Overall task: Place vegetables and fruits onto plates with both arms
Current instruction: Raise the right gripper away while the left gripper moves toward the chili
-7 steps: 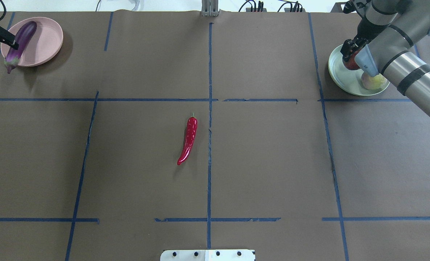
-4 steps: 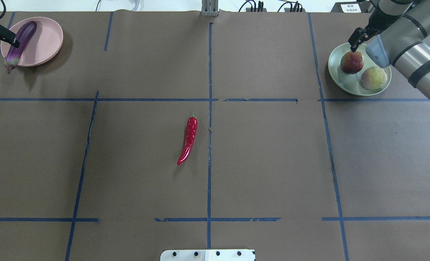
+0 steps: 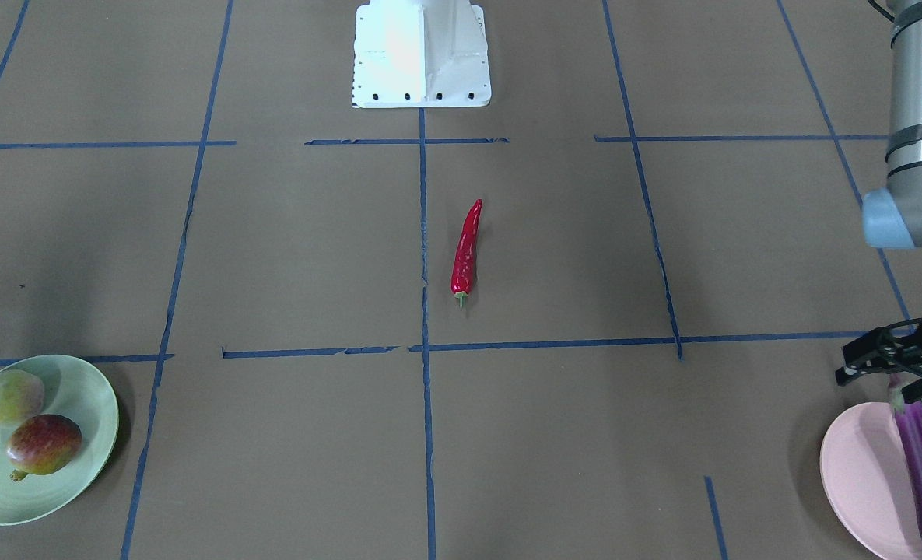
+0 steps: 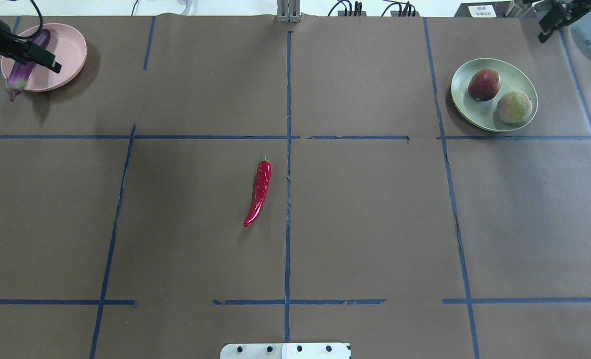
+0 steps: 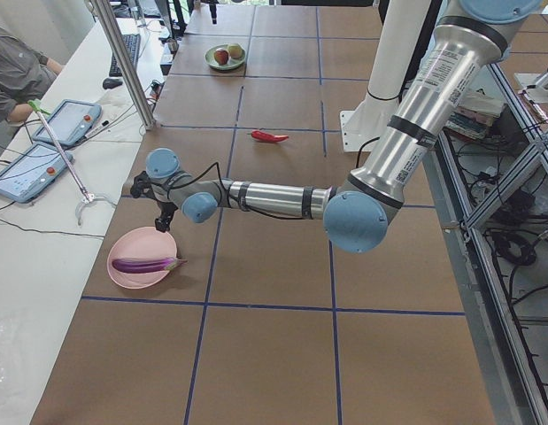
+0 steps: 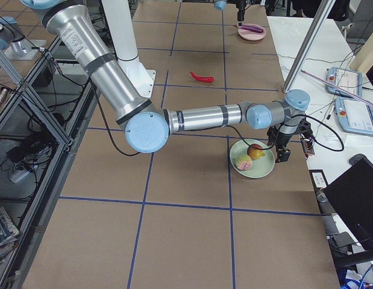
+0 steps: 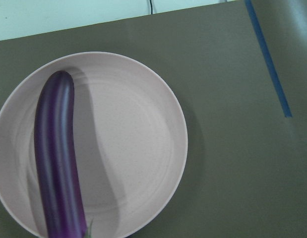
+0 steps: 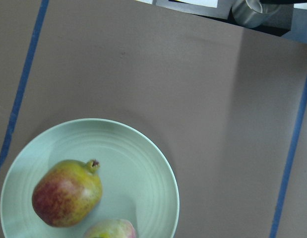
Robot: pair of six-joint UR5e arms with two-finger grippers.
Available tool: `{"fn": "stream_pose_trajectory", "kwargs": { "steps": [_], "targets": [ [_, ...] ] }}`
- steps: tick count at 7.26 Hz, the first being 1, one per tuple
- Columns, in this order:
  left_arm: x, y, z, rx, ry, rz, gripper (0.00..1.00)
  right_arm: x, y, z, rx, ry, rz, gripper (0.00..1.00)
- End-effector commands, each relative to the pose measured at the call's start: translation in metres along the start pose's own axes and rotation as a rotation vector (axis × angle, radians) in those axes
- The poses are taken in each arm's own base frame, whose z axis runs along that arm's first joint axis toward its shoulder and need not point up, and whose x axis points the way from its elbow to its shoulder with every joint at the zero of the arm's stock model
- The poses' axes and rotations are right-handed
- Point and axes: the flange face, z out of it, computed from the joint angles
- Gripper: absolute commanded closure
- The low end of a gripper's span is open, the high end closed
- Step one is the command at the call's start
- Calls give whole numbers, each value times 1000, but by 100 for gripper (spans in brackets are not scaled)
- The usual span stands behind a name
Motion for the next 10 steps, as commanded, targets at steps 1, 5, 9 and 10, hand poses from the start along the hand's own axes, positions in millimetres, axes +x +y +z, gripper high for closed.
{"fn": "stream_pose_trajectory", "kwargs": {
  "steps": [1, 5, 9, 10],
  "targets": [
    [94, -7, 21, -16, 72, -44, 0, 65, 96, -5, -13, 16, 56, 0],
    [268, 4, 52, -86, 200, -204, 0, 92, 285, 33, -62, -36, 121, 0],
    [459, 47, 74, -87, -61, -227, 0, 76, 306, 14, -36, -40, 113, 0],
    [507, 67, 82, -75, -83, -237, 0, 76, 306, 14, -36, -40, 113, 0]
  ]
}}
